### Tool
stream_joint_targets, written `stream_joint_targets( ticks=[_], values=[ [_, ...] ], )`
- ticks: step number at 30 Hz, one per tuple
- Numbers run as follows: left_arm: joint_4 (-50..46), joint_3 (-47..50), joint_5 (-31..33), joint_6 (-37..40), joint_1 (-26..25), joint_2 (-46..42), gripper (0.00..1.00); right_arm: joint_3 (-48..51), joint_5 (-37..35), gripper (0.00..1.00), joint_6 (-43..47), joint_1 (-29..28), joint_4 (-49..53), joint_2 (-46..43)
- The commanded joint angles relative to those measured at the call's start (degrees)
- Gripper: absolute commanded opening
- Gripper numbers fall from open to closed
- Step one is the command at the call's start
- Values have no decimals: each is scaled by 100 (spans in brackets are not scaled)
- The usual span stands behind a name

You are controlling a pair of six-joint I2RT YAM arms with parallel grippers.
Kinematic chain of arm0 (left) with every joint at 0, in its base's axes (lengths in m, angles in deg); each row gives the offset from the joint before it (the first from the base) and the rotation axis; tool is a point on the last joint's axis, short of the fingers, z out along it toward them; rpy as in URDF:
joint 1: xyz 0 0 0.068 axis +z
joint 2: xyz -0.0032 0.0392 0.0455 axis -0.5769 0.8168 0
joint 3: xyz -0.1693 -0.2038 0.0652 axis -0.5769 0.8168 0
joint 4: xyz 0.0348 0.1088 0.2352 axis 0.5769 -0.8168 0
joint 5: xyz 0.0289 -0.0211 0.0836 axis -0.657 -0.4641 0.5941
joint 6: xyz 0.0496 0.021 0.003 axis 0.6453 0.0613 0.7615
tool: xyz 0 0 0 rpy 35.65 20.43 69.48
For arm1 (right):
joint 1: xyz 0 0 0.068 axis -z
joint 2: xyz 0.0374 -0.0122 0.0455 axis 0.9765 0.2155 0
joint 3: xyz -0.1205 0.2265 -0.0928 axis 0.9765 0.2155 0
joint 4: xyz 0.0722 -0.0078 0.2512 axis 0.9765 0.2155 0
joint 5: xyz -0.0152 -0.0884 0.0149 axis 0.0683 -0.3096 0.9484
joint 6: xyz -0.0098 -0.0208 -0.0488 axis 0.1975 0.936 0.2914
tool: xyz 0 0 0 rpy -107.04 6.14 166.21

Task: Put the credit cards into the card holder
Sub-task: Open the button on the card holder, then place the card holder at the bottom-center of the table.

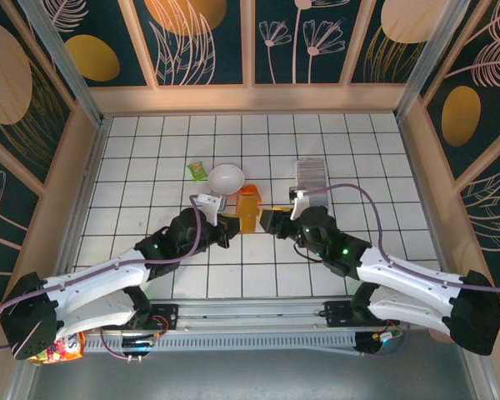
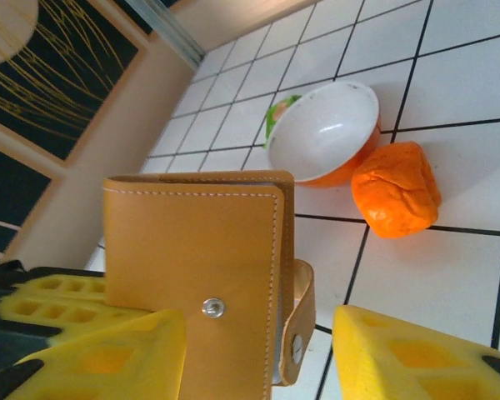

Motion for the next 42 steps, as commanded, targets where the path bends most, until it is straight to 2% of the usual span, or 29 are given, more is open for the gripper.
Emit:
stream_joint_targets(
  ticks=[1, 9, 12, 21, 27, 32, 36, 39, 41, 42],
  values=[
    [336, 56, -168, -130, -30, -179, 0, -33, -1, 47, 33, 16, -89, 193],
    [402, 156, -186, -204, -29, -330, 0, 33, 62, 43, -44, 16, -43, 405],
    [370, 155, -214, -207, -31, -337, 0, 30, 78, 36, -77, 21, -40, 460],
    [440, 248, -334, -308, -29, -374, 0, 42, 232, 0, -91, 16, -71, 454],
    [297, 355, -377, -692, -29, -184, 0, 238, 475, 0, -489, -2, -21, 494],
    [857, 822, -853, -1325, -37, 215, 8, 531, 571, 0, -837, -211, -293, 754],
    [986, 1032, -902, -1582, -33, 539, 17, 710, 799, 0, -1010, -296, -525, 1044],
    [833, 1104, -737, -1634, -34, 686, 28, 824, 946, 0, -1113, -325, -714, 1175],
    [647, 1115, -557, -1645, -35, 740, 42, 825, 1001, 0, -1128, -360, -711, 1206],
    [541, 1101, -459, -1643, -34, 742, 45, 810, 1007, 0, -1144, -382, -702, 1199]
  ],
)
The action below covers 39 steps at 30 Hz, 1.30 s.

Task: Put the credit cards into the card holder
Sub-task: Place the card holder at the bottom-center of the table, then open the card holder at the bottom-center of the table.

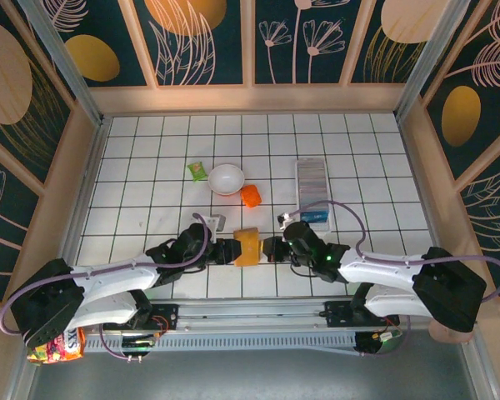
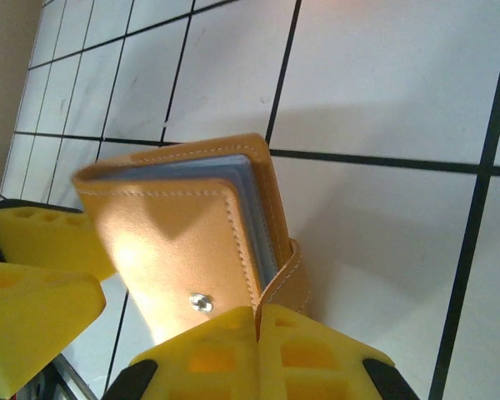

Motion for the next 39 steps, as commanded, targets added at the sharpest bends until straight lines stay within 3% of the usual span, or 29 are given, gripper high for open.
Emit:
stream_joint_targets(
  ticks=[1, 7, 14, 25, 28, 39],
  values=[
    [-235, -10, 347, -110, -30, 5, 51, 3, 165, 0, -174, -110, -377, -18],
    [-1095, -334, 1145, -63, -29, -143, 69, -19, 344, 0, -289, -219, -477, -286],
    [-890, -433, 977, -14, -33, -331, 81, -76, 334, 0, -319, -291, -414, -420],
    [-1125, -772, 868, 203, -30, 311, 80, -98, 225, 0, -317, -326, -361, -557],
    [-1235, -863, 949, 230, -33, 373, 76, -102, 185, 0, -318, -331, -260, -619],
    [-1202, -426, 1410, 88, -31, 109, 40, -124, -554, 0, -230, -311, 413, -612]
  ],
)
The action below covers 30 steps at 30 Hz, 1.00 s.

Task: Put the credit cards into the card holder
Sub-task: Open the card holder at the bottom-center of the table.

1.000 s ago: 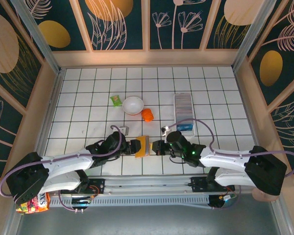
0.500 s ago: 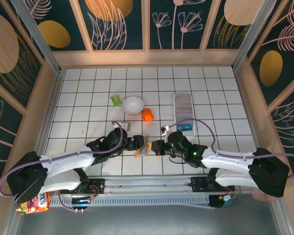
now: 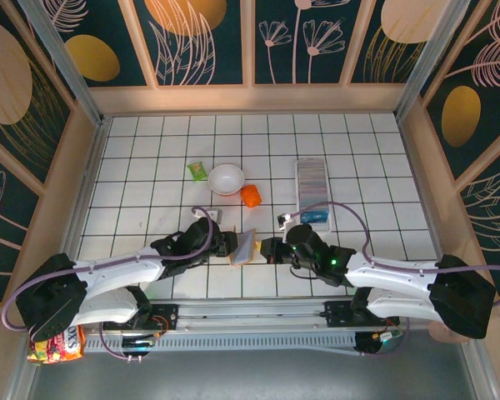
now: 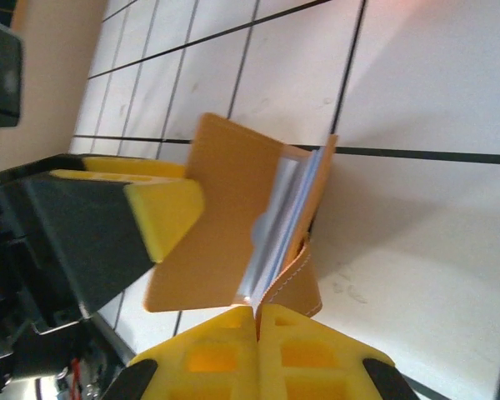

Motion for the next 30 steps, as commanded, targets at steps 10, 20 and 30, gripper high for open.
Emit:
stream_joint_targets(
  ticks=[10, 20, 30],
  values=[
    [238, 627, 104, -279, -30, -184, 23, -90, -1139, 0, -54, 277, 940, 256],
    [1159, 1217, -299, -406, -29, -194, 21, -17, -1037, 0, 1, 607, 1029, 611],
    [1741, 1422, -732, -263, -35, -136, 14, -464, -1109, 30, 178, 508, 1738, 517]
  ],
)
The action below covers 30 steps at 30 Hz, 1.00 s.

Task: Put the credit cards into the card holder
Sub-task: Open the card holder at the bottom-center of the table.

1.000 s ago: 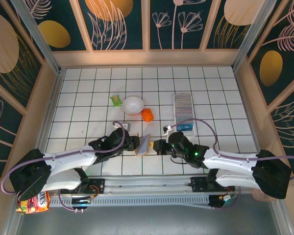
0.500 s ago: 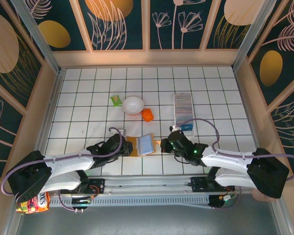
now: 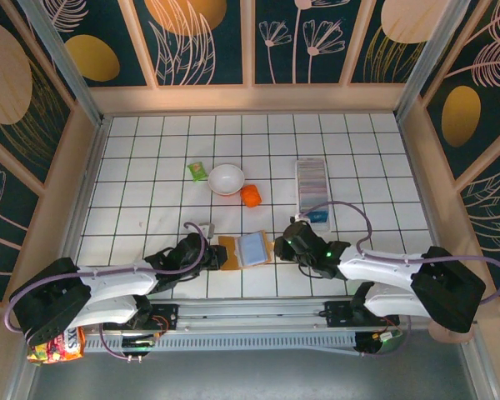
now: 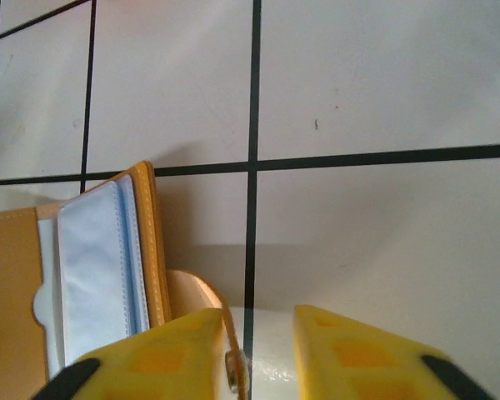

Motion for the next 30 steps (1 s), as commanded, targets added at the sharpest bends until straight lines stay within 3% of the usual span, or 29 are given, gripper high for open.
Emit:
stream_joint_targets(
  ticks=[1, 6, 11, 14, 18, 27, 30],
  values=[
    [317, 103, -228, 87, -32, 3, 12, -361, -374, 31, 147, -52, 794, -130],
    [334, 90, -183, 97, -26, -81, 11, -818, -818, 32, 136, -115, 2188, -626],
    [500, 140, -184, 111, -25, -106, 11, -1296, -602, 37, 166, -305, 2657, -1054],
    [538, 139, -189, 91, -28, -109, 14, -1507, -417, 37, 86, -653, 2430, -843],
    [652, 188, -183, 98, -27, -133, 30, -1703, -119, 37, 3, -1110, 1727, -192],
    [-291, 228, 297, 204, -30, -791, 47, -1498, 147, 36, -304, -1197, 852, 767],
    [-498, 310, 396, 270, -30, -1021, 46, -1549, 105, 33, -324, -1194, 956, 928]
  ],
)
